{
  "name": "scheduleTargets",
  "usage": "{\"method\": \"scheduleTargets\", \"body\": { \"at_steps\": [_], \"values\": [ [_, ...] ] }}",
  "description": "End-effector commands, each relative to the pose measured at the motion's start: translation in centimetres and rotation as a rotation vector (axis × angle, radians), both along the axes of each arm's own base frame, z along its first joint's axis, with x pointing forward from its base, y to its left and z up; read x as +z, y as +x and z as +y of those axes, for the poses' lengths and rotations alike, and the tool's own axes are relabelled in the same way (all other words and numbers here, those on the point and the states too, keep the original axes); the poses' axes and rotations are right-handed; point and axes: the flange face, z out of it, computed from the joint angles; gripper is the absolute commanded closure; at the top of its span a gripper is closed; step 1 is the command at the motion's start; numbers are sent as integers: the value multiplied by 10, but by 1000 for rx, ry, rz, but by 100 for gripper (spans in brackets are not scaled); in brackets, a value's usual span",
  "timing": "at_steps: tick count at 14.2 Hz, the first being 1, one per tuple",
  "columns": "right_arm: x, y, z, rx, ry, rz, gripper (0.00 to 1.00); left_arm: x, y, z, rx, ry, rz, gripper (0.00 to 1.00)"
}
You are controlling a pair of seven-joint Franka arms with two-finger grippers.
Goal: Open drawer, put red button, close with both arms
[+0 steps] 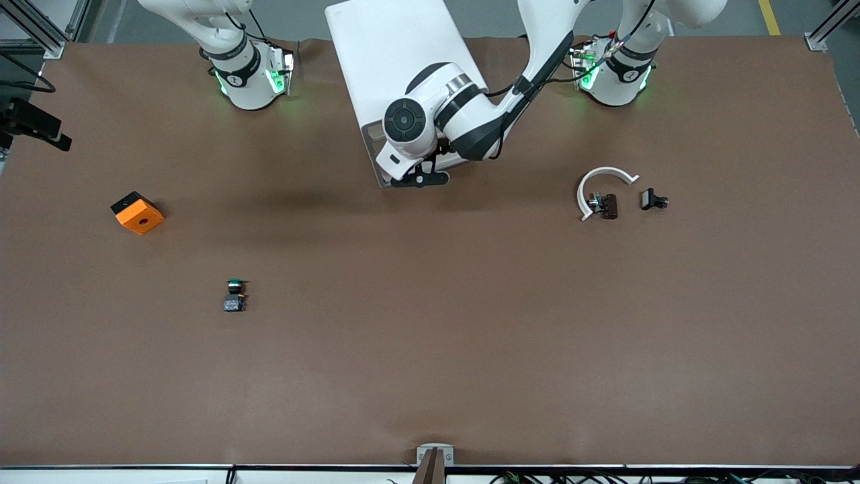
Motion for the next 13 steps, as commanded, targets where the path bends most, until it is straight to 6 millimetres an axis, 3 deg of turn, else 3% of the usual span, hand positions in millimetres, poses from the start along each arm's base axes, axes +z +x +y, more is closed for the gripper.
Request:
{"method": "scheduleTargets", "body": {
  "at_steps": [1, 5, 7, 10, 13],
  "values": [
    [2, -7, 4, 1, 2, -15, 0, 8, -17, -1, -34, -7, 7, 0],
    [7, -8, 9, 11, 5, -27, 0, 7, -18, -1, -35, -8, 9, 0],
    [7, -8, 9, 6, 26, -30, 0, 10, -2, 7, -9, -10, 1, 0],
    [8, -9, 8, 8, 26, -31, 0, 26, 35, 27, 49, -28, -25, 0],
    [9, -8, 10, 14, 15, -35, 0, 43, 88, 71, 151, -42, -51, 0]
  ]
}}
